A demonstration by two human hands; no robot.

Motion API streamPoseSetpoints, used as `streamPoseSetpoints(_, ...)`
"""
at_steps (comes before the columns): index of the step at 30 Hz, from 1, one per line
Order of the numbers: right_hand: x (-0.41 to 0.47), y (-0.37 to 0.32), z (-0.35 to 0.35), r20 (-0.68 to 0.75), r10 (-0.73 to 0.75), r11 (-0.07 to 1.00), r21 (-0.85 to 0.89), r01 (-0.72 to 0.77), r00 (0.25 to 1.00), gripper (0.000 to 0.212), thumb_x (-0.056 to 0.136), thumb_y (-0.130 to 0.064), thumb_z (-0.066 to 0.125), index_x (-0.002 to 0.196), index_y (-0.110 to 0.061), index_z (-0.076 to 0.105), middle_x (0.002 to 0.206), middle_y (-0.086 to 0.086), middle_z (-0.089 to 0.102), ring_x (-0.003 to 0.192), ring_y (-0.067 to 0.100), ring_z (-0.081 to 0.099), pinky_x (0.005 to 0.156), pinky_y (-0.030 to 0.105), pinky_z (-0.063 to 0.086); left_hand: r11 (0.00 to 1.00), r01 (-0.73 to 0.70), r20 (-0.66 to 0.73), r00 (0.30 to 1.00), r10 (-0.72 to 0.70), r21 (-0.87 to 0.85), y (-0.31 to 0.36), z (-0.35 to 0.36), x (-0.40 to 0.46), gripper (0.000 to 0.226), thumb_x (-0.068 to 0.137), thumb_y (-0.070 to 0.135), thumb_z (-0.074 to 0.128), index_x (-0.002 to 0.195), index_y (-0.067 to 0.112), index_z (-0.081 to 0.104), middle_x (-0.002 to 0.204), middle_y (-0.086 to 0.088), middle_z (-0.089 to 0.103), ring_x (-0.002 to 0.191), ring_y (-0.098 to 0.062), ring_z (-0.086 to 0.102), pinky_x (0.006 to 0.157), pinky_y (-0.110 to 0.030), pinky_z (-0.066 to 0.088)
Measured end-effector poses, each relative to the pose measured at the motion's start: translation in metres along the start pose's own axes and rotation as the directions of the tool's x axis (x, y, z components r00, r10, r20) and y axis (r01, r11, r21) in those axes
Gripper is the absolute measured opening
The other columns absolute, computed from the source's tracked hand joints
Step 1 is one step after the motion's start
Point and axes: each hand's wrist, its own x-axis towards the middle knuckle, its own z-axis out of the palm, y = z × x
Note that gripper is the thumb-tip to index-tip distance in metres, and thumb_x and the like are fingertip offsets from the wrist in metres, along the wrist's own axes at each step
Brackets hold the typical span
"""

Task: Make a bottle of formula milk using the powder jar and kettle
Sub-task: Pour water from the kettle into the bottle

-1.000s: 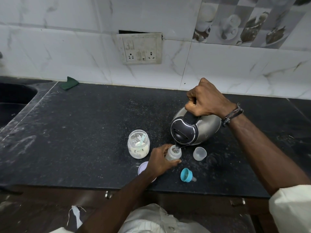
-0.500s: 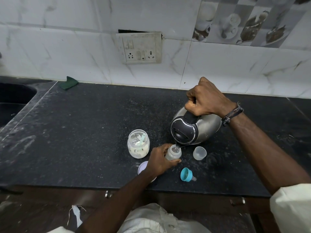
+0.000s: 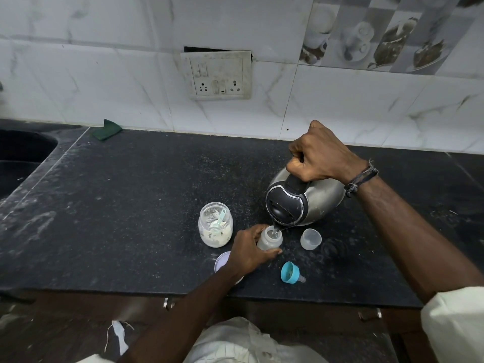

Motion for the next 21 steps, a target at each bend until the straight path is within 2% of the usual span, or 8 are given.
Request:
streamPoseSetpoints(4,-0.0008,-0.0001,-0.0006,-0.003,0.002,1.0,-0.012,-0.002,1.0,0.025,0.061,-0.022,0.049,0.045,-0.015,0.031,0.037,0.005,0.03,0.046,0.022,0.01,0.067,0.035,0.033,1.0,0.007,0.003,1.0,-0.006,-0.003,0.0,0.0003,0.0001,0.063,0.059,0.044,0.093,0.116,0.033,0.068,0.112,0.009,0.077,0.105,-0.008,0.073,0.096,-0.042,0.059)
streamPoseSetpoints(9,-0.0008,0.0,-0.0006,-0.003,0.007,1.0,-0.021,-0.007,1.0,0.026,0.062,-0.023,0.049,0.045,-0.014,0.033,0.037,0.005,0.031,0.046,0.021,0.01,0.068,0.037,0.035,1.0,0.004,0.004,1.0,-0.004,-0.003,0.0015,0.0005,-0.0003,0.062,0.059,0.044,0.092,0.115,0.037,0.067,0.113,0.009,0.077,0.105,-0.006,0.072,0.096,-0.041,0.059)
streamPoseSetpoints(18,-0.0003,-0.0031,-0.0026,-0.003,-0.004,1.0,-0.023,0.004,1.0,0.027,0.062,-0.023,0.048,0.045,-0.016,0.029,0.036,0.005,0.03,0.046,0.02,0.008,0.066,0.036,0.033,1.0,0.006,0.007,1.0,-0.006,-0.004,0.0032,-0.0002,-0.0011,0.065,0.059,0.045,0.091,0.118,0.033,0.067,0.113,0.01,0.076,0.106,-0.005,0.072,0.096,-0.04,0.059)
streamPoseSetpoints(21,0.0002,-0.004,-0.0023,0.003,-0.006,1.0,-0.03,0.006,1.0,0.026,0.061,-0.023,0.048,0.045,-0.015,0.03,0.036,0.005,0.03,0.046,0.021,0.008,0.067,0.037,0.034,1.0,0.012,0.006,1.0,-0.012,-0.002,0.0026,-0.0004,-0.0013,0.067,0.06,0.045,0.091,0.12,0.027,0.069,0.113,0.009,0.076,0.106,-0.006,0.072,0.096,-0.041,0.059)
